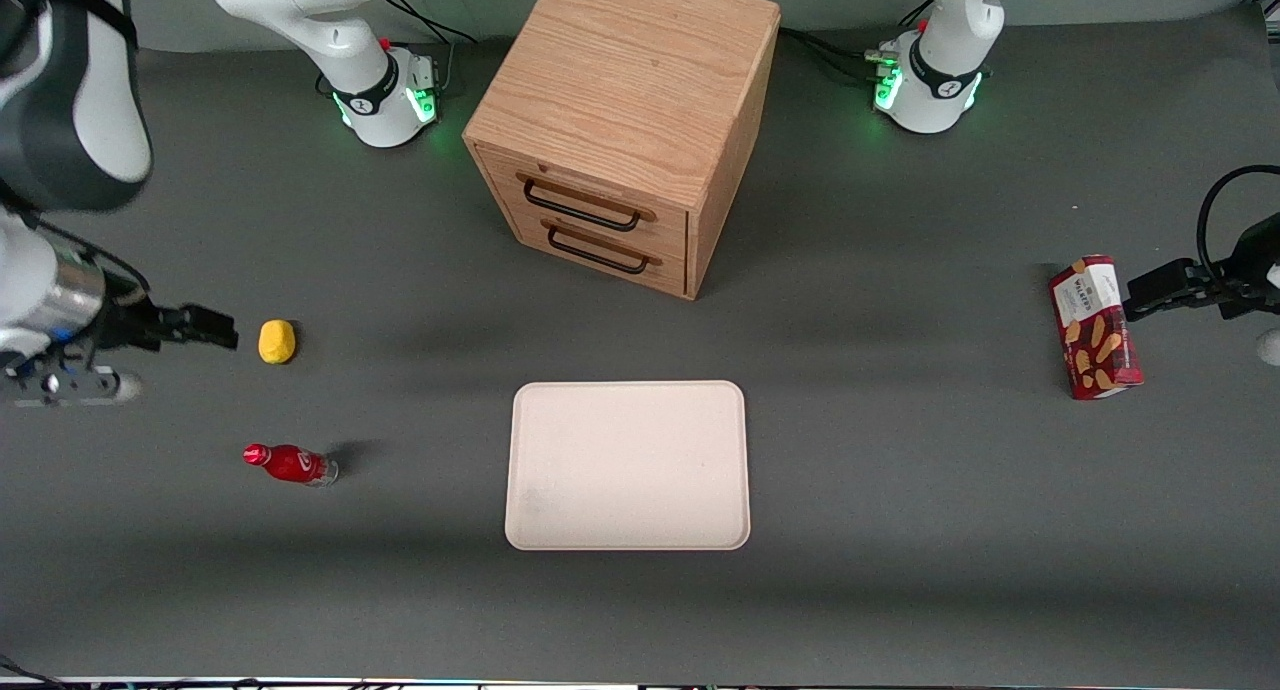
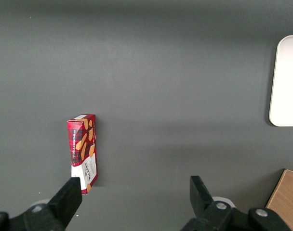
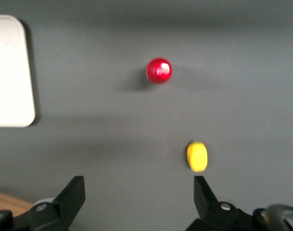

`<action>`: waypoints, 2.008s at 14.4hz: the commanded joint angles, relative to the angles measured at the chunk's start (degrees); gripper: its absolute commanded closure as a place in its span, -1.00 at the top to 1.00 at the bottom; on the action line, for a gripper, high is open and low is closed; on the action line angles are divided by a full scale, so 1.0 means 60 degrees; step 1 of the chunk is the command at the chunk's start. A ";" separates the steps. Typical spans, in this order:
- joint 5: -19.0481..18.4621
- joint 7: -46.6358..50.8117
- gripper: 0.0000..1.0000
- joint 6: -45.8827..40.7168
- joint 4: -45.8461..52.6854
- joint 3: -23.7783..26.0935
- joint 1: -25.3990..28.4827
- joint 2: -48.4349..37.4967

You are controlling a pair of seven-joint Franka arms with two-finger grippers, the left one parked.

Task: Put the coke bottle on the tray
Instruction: 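Move the right gripper down toward the red Coca-Cola bottle, then close the right gripper around the bottle's cap end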

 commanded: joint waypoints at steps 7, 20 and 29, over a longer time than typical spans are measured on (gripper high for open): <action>-0.0149 -0.1042 1.00 0.2193 0.0585 -0.0088 -0.0070 0.2283; -0.0017 -0.1832 0.78 0.3453 0.0043 -0.0367 -0.0128 0.2826; 0.0159 -0.2111 -1.00 0.3601 -0.0059 -0.0382 -0.0202 0.2812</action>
